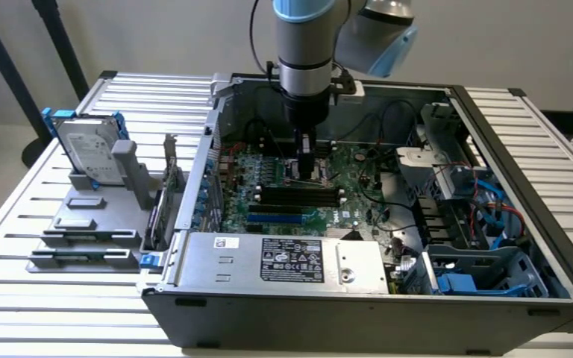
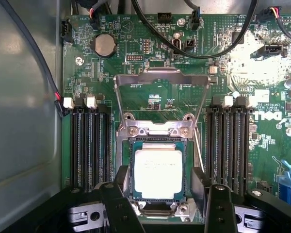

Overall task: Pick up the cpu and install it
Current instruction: 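Place the cpu into insertion slot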

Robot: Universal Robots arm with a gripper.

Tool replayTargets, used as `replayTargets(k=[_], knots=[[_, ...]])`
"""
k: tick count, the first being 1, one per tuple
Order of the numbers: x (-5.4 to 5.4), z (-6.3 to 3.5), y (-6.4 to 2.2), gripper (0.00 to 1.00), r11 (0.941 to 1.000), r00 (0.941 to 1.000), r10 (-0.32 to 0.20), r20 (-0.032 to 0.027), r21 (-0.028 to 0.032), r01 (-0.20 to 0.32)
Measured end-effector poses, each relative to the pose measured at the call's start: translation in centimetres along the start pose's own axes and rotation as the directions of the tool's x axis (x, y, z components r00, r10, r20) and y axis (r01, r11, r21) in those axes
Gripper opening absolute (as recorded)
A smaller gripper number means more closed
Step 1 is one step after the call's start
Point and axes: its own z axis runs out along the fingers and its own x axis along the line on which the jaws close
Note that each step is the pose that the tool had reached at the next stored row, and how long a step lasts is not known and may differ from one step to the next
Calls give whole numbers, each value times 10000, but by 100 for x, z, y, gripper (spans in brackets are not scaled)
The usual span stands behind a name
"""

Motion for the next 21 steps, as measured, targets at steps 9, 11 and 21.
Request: replayTargets(k=[9,11,21], knots=[[-12,-78,-130,36,10000,10000,1,0,38,-1],[-16,-94,-177,30,10000,10000,1,1,43,-1],[-28,-164,-351,11,10000,10000,1,1,69,-1]])
